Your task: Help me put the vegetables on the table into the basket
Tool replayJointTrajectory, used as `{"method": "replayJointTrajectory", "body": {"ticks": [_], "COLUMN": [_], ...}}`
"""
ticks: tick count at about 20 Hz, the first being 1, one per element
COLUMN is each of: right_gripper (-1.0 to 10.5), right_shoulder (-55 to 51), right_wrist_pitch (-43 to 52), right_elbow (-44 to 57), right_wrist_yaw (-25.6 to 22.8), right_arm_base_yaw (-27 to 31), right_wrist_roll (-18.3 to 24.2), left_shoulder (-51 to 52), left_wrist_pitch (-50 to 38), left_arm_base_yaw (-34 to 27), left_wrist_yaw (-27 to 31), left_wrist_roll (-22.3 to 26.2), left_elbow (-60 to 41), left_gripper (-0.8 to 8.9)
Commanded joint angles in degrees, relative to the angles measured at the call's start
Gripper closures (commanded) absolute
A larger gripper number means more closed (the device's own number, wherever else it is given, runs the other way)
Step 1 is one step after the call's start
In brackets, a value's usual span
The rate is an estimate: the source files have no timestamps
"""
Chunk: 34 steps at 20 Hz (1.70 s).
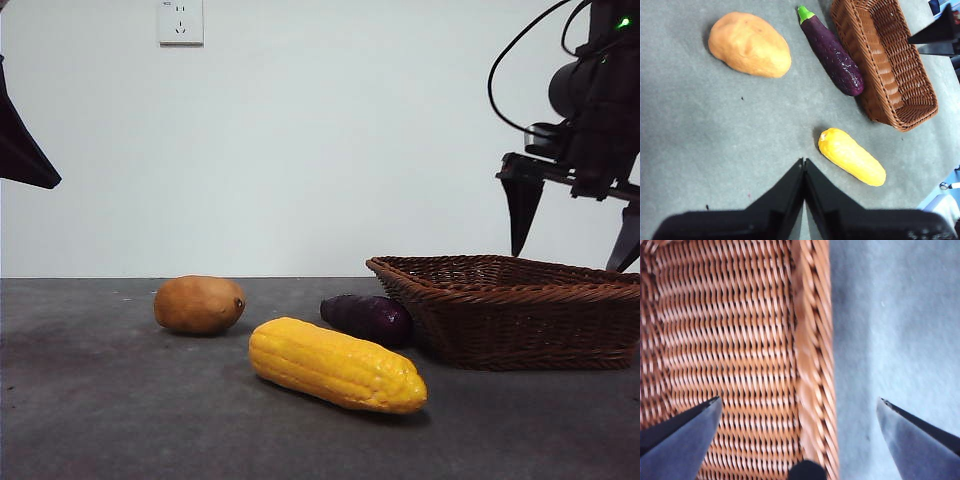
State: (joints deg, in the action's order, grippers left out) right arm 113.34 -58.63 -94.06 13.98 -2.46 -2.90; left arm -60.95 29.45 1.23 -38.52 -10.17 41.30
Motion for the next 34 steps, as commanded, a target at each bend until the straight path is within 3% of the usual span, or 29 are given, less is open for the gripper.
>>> {"method": "replayJointTrajectory", "body": {"ticks": [1,5,10,12,15,21,23,26,28,31,34], "right_gripper": [4.5,5.0,8.6,8.7,9.6,9.6,9.6,9.6,9.6,9.6,9.6], "right_shoulder": [2.0,3.8,4.0,4.5,6.2,6.1,5.1,1.5,-1.4,-6.5,-11.8], "right_wrist_pitch": [0.3,0.2,0.2,0.1,-0.7,-2.3,-3.7,-4.0,-4.2,-5.6,-7.3], "right_elbow": [-0.5,-0.5,-0.5,-0.5,-0.5,-0.5,-0.5,-0.5,-0.5,-0.5,-0.5], "right_wrist_yaw": [0.1,0.1,-0.1,0.0,-0.2,-0.4,-0.4,1.9,2.1,2.1,2.1], "right_arm_base_yaw": [-0.6,-0.6,-0.6,-0.6,-0.6,-0.5,-0.5,-0.5,-0.5,-0.5,-0.5], "right_wrist_roll": [1.0,1.2,2.1,2.1,2.1,2.1,2.8,3.1,3.1,3.1,3.2], "left_shoulder": [-0.2,-0.2,-0.2,-0.2,-0.2,-0.2,-0.4,-2.3,-5.5,-10.7,-14.8], "left_wrist_pitch": [-1.4,-3.8,-9.5,-11.0,-11.5,-9.3,-6.2,2.7,10.8,19.3,22.8], "left_arm_base_yaw": [0.0,0.0,0.0,0.0,0.0,0.0,0.4,2.7,5.7,11.1,17.7], "left_wrist_yaw": [-0.3,-0.3,-0.3,-0.9,-0.9,-3.0,-3.0,-2.6,1.1,7.4,11.6], "left_wrist_roll": [1.8,1.8,1.4,1.2,-0.5,-4.0,-3.3,1.9,4.6,4.8,10.5], "left_elbow": [0.1,0.7,0.9,0.9,0.9,1.1,2.5,8.1,13.7,20.2,23.3], "left_gripper": [8.15,8.15,8.15,8.15,8.15,8.15,8.15,8.14,8.09,6.78,6.78]}}
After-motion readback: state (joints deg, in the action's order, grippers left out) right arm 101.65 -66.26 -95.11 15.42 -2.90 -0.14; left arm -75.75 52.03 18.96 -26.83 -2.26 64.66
